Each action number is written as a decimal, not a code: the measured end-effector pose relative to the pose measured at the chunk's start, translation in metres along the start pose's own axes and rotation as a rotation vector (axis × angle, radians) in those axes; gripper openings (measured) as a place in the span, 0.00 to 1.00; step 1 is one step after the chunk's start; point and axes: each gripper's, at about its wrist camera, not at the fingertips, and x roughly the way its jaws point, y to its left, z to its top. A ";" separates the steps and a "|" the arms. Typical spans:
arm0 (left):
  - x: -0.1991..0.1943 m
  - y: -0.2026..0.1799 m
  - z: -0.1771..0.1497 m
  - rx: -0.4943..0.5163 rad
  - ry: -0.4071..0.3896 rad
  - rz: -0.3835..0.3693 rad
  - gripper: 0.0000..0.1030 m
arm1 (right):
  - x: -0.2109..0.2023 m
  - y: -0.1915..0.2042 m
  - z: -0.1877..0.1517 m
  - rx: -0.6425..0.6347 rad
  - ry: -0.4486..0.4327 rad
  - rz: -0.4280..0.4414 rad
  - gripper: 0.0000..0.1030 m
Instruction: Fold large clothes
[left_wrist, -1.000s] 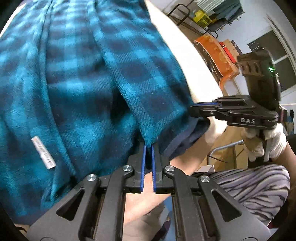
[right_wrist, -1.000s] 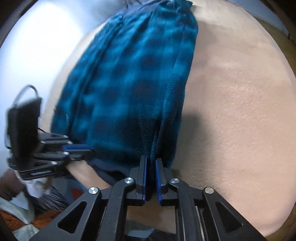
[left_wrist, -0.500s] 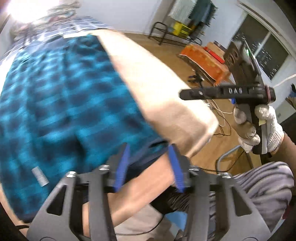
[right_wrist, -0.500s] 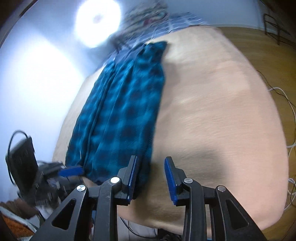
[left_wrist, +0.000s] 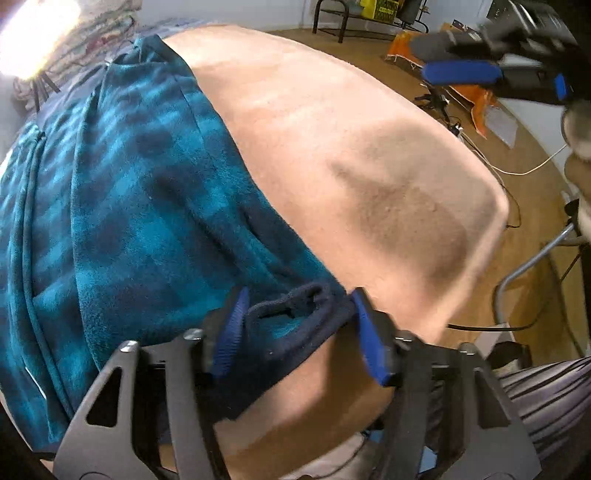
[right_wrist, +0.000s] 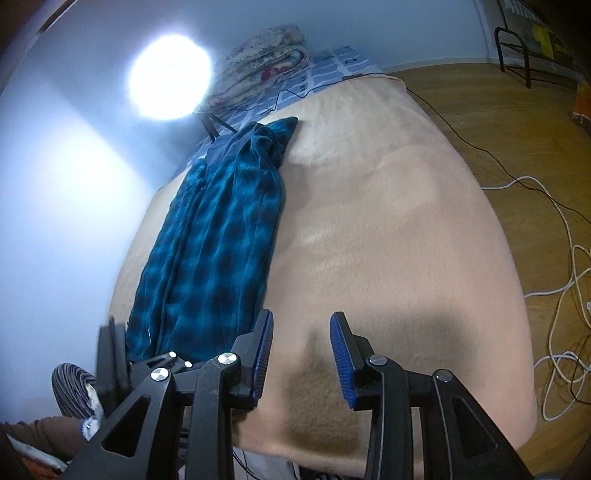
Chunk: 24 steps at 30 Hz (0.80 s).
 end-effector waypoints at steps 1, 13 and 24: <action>-0.002 0.003 -0.001 -0.015 -0.012 -0.012 0.31 | 0.003 0.000 0.004 0.000 0.001 0.007 0.36; -0.051 0.059 -0.014 -0.261 -0.122 -0.239 0.09 | 0.101 0.010 0.094 0.082 -0.009 0.150 0.56; -0.060 0.078 -0.022 -0.352 -0.141 -0.341 0.09 | 0.226 0.013 0.155 0.172 0.023 0.214 0.52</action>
